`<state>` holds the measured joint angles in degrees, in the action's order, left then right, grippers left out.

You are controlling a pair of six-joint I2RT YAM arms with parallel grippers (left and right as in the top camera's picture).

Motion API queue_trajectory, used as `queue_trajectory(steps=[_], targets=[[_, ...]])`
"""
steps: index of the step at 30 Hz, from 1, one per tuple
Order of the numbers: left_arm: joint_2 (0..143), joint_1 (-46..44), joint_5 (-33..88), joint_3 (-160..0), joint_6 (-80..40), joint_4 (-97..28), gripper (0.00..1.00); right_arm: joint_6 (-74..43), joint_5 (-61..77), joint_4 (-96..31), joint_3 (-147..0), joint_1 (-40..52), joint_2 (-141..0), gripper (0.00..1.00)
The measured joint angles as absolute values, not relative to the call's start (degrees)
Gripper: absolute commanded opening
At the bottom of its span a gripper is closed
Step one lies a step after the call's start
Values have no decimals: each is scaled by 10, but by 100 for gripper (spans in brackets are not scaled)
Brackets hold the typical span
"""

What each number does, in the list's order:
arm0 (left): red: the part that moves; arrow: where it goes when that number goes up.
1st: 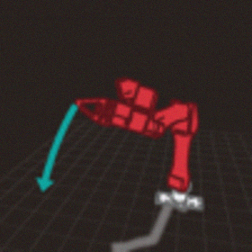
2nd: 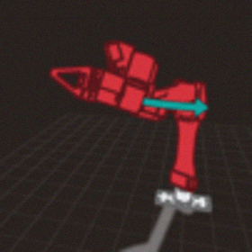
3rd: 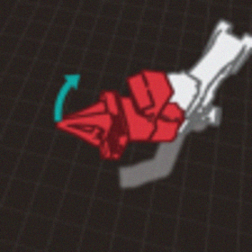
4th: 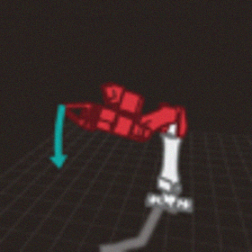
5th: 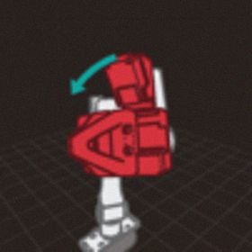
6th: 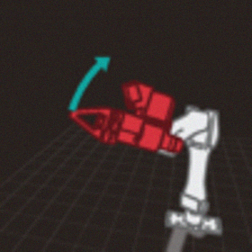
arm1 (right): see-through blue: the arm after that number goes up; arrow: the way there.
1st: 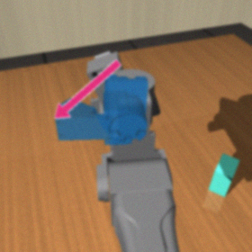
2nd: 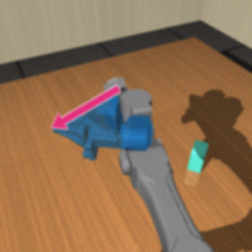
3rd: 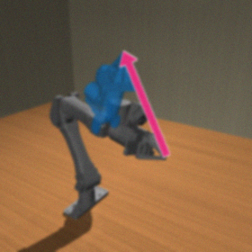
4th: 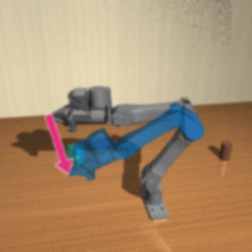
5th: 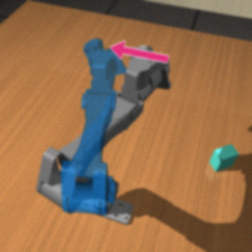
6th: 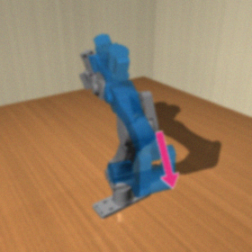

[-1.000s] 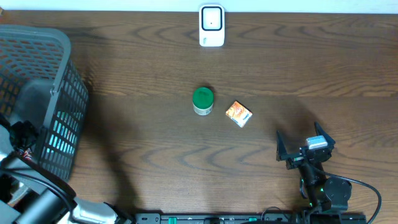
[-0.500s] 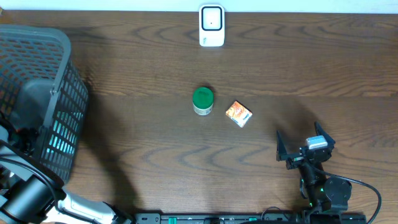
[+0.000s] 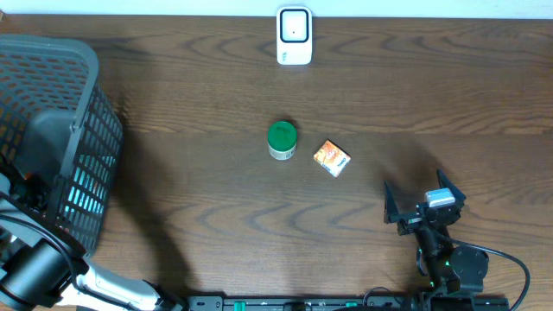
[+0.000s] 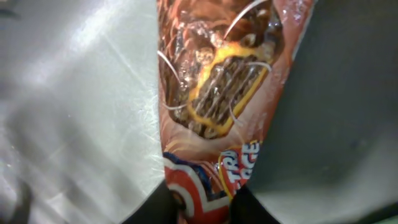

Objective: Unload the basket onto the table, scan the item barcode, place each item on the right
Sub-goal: 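Lift the chocolate bar out and lay it left of the jar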

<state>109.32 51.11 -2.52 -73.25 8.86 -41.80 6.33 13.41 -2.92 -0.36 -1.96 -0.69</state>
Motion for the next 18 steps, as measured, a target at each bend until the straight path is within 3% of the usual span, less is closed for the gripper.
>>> queue_trajectory(steps=[5, 12, 18], targets=[[1088, 511, -30, -746, 86, -444, 8, 63, 134, -29, -4, -20, -7, 99], [986, 511, -26, -773, 62, -445, 7, 63, 134, -29, -4, -20, -7, 99], [827, 512, 51, -790, 44, -415, 7, 63, 134, -29, -4, -20, -7, 99]])
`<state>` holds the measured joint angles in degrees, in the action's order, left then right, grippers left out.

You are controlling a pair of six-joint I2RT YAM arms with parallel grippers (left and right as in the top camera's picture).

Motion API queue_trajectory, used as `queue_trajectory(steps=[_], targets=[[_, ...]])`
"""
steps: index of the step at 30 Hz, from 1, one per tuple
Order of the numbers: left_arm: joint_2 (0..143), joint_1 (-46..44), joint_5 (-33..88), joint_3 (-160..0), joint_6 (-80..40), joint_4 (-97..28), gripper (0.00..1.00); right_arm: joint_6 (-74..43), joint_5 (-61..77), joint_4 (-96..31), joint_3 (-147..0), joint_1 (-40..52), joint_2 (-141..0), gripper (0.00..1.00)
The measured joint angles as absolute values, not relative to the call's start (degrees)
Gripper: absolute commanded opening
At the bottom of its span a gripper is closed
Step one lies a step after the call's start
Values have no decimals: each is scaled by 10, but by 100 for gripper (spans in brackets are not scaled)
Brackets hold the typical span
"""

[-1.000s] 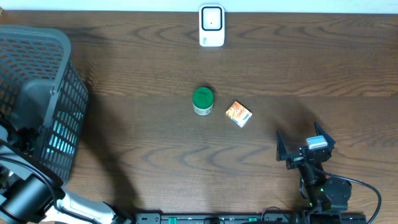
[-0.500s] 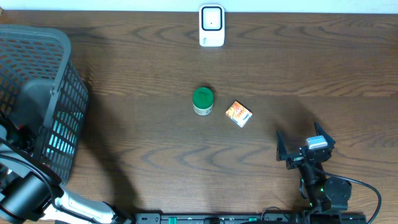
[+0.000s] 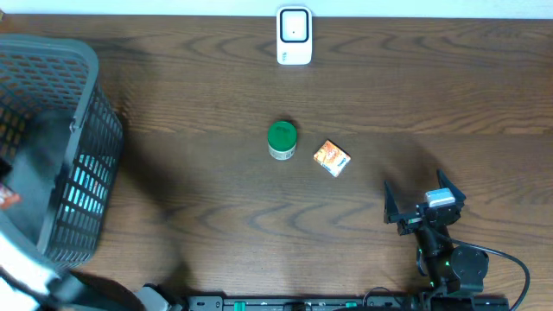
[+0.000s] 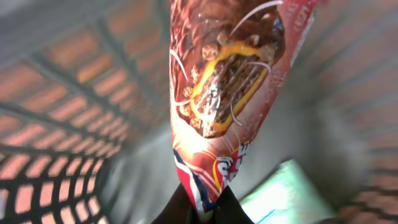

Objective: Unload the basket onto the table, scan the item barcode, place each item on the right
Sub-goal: 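Lift the chocolate bar out and lay it left of the jar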

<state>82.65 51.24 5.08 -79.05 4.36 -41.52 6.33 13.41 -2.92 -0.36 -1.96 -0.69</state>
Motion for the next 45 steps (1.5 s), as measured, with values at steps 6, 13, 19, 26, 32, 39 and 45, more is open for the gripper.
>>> queue_trajectory(steps=[6, 13, 19, 26, 32, 39, 45], targets=[[719, 491, 180, -792, 19, -365, 8, 63, 134, -29, -4, -20, -7, 99], [650, 333, 296, -792, -20, -312, 7, 63, 134, -29, -4, -20, -7, 99], [694, 142, 301, -792, -32, -361, 7, 63, 134, -29, -4, -20, -7, 99], [820, -16, 213, -791, -81, -424, 8, 63, 134, -29, -4, -20, -7, 99], [950, -104, 175, -790, -128, -424, 7, 63, 134, -29, -4, -20, -7, 99], [1067, -157, 140, -790, -198, -420, 8, 63, 134, -29, -4, -20, -7, 99], [1122, -170, 111, -790, -243, -404, 7, 63, 134, -29, -4, -20, -7, 99]])
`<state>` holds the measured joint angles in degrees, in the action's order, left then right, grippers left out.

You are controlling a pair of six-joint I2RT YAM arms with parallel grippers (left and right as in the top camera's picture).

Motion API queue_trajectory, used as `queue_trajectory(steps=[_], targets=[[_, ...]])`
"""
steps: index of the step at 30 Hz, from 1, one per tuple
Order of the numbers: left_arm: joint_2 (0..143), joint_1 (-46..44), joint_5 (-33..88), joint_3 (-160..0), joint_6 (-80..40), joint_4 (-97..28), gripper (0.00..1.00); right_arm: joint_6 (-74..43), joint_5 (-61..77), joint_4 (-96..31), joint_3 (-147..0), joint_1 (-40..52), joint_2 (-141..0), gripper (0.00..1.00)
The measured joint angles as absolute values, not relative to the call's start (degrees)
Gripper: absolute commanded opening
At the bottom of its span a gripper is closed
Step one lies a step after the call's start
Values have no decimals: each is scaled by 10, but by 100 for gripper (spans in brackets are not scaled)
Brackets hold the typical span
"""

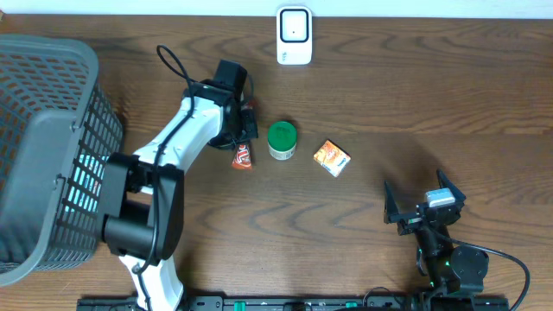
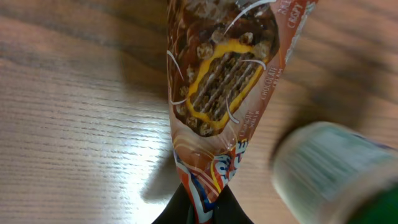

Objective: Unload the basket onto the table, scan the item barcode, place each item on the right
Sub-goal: 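Lift the chocolate bar out and lay it left of the jar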

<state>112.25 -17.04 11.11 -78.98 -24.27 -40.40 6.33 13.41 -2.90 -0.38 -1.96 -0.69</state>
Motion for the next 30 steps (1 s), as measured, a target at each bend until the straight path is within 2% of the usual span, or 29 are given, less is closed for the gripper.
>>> queue_trajectory(steps=[9, 10, 12, 14, 17, 18, 23, 30], targets=[[1156, -174, 69, -783, -272, -391, 8, 63, 134, -29, -4, -20, -7, 99], [1156, -174, 68, -782, -272, -389, 12, 63, 134, -29, -4, -20, -7, 99], [1156, -175, 65, -782, -273, -388, 40, 63, 134, -29, -4, -20, -7, 99], [1156, -175, 61, -782, -274, -387, 61, 63, 134, -29, -4, -20, -7, 99], [1156, -175, 58, -782, -275, -388, 78, 63, 134, -29, -4, -20, -7, 99], [1156, -175, 58, -782, -276, -388, 81, 63, 134, -29, -4, -20, -7, 99], [1115, -174, 56, -785, -258, -407, 84, 63, 134, -29, -4, -20, -7, 99], [950, -140, 20, -879, -220, -469, 84, 63, 134, -29, -4, -20, -7, 99]])
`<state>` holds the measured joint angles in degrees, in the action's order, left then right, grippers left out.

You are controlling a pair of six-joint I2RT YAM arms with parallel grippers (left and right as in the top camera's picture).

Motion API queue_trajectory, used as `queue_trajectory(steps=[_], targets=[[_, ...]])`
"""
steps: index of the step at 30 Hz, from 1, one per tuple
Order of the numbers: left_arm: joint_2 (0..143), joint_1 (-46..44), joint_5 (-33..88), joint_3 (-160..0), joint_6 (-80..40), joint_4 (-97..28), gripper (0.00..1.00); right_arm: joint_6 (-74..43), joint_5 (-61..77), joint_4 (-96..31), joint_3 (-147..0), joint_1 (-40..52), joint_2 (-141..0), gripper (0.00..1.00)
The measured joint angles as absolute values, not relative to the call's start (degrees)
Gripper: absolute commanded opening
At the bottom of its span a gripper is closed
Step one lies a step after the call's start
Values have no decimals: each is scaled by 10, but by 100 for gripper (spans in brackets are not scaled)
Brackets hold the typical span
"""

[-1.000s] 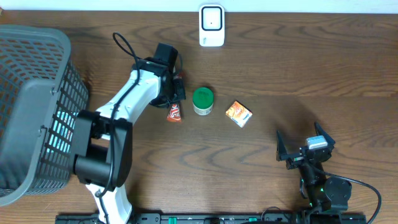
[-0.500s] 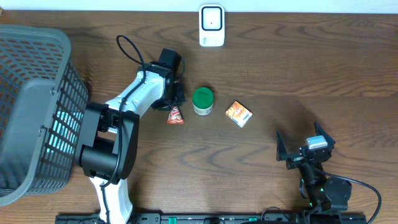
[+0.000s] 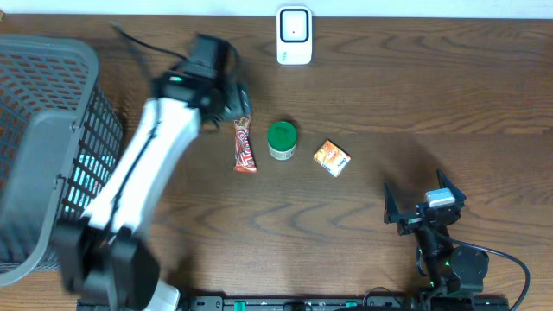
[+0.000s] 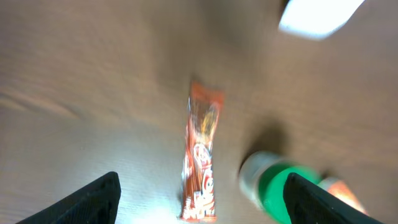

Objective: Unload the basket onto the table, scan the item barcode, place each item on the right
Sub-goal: 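Lift the chocolate bar out and lay it left of the jar, then reach the left gripper into the basket and grasp the mint-green tissue pack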

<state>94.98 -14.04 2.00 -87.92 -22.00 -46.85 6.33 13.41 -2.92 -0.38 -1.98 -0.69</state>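
Observation:
A red-orange snack bar (image 3: 244, 145) lies flat on the wooden table, left of the green-lidded can (image 3: 282, 139); the left wrist view shows the bar (image 4: 202, 155) lying free below the camera. My left gripper (image 3: 232, 97) hangs open above the bar's far end, its fingers (image 4: 93, 200) wide apart with nothing between them. The white barcode scanner (image 3: 294, 35) stands at the table's far edge. At the front right, my right gripper (image 3: 425, 206) rests open above the table.
A small orange box (image 3: 332, 158) lies right of the can. A grey mesh basket (image 3: 52, 147) fills the left side. The left arm (image 3: 138, 186) stretches diagonally from the front left across the table.
My left gripper has opened and let go of the snack bar, which now lies flat on the table beside the can. The gripper has risen and drawn back toward the far left.
My left gripper was shut on the snack bar down in the basket area at the left. It then held the bar among the basket mesh. Later it held the bar over the table next to the green can. Now the bar lies released there.

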Motion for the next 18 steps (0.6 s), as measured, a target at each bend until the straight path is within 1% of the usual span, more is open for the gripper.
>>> queue_trajectory(steps=[5, 9, 13, 14, 15, 18], targets=[[842, -35, 8, -951, -203, -478, 85, 63, 134, -29, -4, -20, -7, 99], [809, 109, 0, -977, -224, -498, 85, 63, 134, -29, -4, -20, -7, 99], [829, 250, -6, -978, -277, -574, 85, 63, 134, -29, -4, -20, -7, 99], [835, 264, -6, -978, -284, -582, 85, 63, 134, -29, -4, -20, -7, 99], [854, 305, -4, -977, -301, -599, 85, 63, 134, -29, -4, -20, -7, 99], [898, 372, 16, -977, -319, -609, 85, 63, 134, -29, -4, -20, -7, 99]])
